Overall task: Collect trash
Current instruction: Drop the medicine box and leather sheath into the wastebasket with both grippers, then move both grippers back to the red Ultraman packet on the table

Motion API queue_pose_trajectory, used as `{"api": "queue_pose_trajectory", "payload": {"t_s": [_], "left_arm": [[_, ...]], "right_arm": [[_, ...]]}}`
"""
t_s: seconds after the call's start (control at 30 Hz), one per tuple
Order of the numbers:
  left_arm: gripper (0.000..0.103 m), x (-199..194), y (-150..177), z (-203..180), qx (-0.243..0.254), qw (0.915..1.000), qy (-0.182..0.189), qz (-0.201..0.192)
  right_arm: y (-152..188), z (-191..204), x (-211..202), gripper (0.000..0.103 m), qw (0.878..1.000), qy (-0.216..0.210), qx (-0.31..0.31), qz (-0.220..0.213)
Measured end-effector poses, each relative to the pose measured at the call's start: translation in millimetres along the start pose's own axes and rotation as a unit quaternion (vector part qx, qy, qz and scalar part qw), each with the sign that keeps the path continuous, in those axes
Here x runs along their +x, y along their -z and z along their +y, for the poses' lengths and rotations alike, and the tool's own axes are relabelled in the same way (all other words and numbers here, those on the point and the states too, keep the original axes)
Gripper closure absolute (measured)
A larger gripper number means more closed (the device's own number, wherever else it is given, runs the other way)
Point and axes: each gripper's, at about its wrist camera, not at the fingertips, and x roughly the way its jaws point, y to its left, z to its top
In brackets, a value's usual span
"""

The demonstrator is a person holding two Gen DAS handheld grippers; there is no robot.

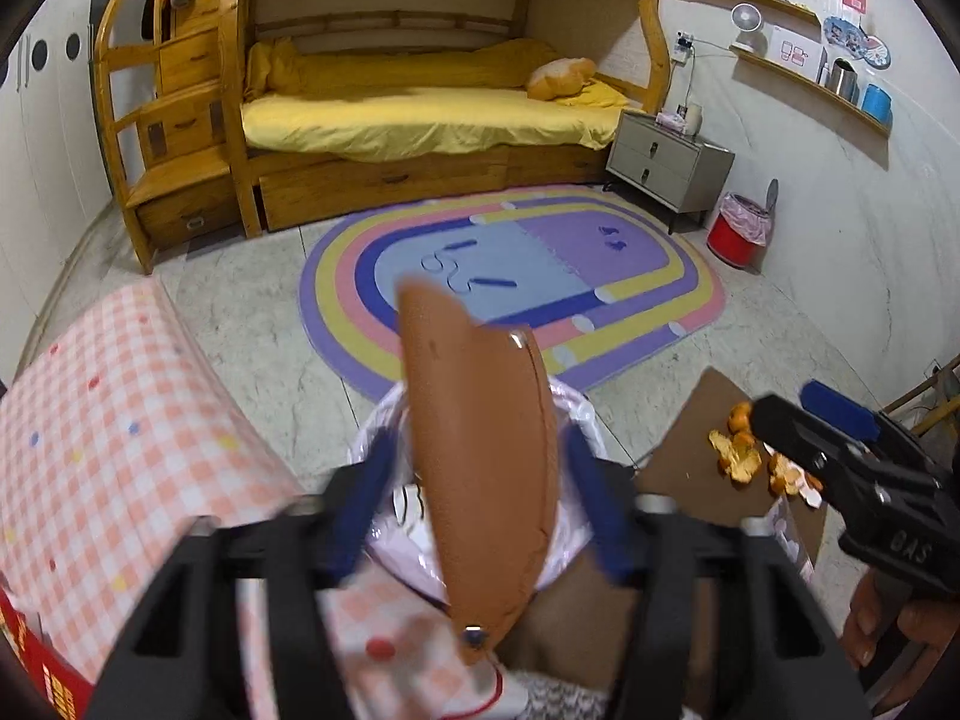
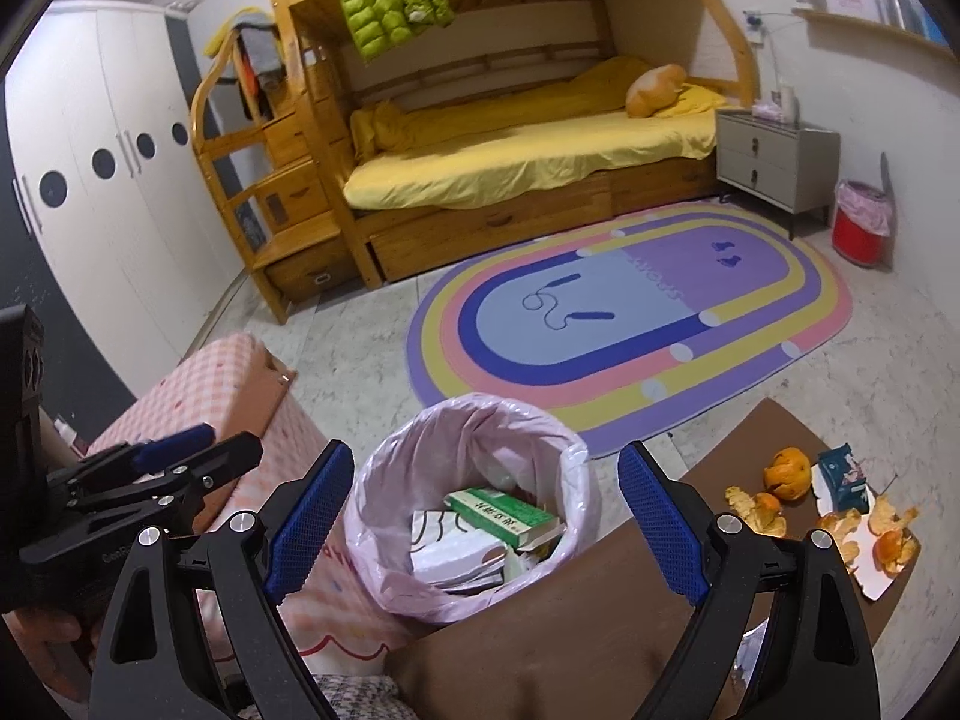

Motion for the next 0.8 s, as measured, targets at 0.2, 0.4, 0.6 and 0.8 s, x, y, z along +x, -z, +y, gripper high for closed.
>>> {"api": "queue_pose_trajectory", "payload": {"t_s": [0.2,0.4,0.6,0.8], "left_arm": [[0.027,-15.2,5.1,15.4,-0.018,0.9993,-0.029,-0.018],[0.027,-36.6,25.1,40.8,-0.050,0.9967,-0.064,-0.010],[0.027,-67.0,37.7,63.1,-0.072,0.9936,-0.086,-0.018],[0.027,-104.8,60.8,77.9,-0.094,0.9897,-0.102,-0.034]], "right_arm": [[4.8,-3.0,2.8,0.014,1.000,0.002,0.003,0.004],[9.3,13.7,-2.9,0.014,1.000,-0.019,-0.011,0.011],[8.9,38.7,-21.9,0.014,0.999,-0.037,-0.032,0.001],[12.5,75.5,-40.8,0.014,0.995,-0.069,-0.078,-0.002]]}}
